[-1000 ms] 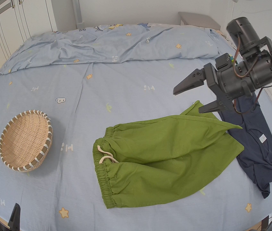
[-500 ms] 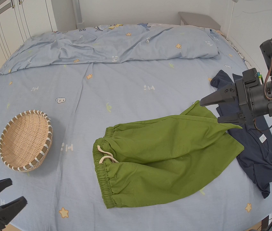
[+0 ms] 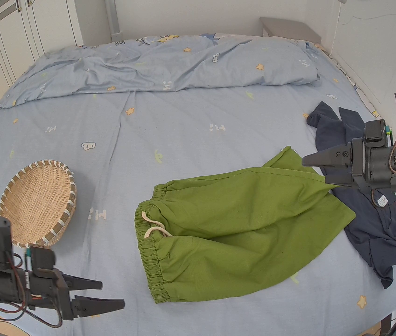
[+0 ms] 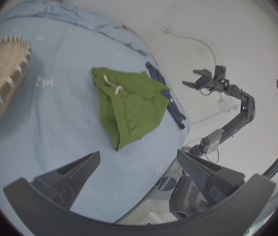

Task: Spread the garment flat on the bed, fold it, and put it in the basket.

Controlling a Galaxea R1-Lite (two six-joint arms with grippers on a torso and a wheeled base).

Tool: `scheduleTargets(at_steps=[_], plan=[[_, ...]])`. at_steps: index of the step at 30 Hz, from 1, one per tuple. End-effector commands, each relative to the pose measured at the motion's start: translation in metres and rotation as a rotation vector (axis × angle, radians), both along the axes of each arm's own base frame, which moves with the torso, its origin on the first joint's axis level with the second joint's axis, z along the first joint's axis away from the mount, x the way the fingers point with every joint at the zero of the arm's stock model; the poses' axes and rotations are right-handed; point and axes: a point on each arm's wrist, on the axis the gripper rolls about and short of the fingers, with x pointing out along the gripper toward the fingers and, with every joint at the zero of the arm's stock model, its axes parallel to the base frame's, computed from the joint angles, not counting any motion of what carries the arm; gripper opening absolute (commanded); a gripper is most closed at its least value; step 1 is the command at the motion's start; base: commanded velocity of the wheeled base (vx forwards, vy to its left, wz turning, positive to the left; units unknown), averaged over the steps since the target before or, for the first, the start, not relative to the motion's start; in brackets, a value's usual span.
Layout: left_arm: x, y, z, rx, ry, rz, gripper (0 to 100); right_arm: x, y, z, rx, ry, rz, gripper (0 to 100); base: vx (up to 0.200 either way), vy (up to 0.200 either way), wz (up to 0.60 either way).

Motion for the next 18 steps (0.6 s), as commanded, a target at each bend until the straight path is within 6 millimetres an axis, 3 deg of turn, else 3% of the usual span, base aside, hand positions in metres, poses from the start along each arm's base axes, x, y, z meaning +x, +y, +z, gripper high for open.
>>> scheduleTargets(at_steps=[1,10,18], plan=[[0.029,-0.026,-0.091,0.075,0.321,-0.188,100,-0.005,-0.011,-0.017,-0.01,-0.029,-0.065,100,0.0,0.0,0.0],[0.047,-0.035,-0.09,0.01,0.259,-0.143,100,-0.006,-0.013,-0.016,-0.005,-0.044,-0.065,100,0.0,0.0,0.0],[0.051,-0.045,-0.097,0.051,0.221,-0.112,100,-0.006,-0.013,-0.015,-0.003,-0.051,-0.061,100,0.0,0.0,0.0]])
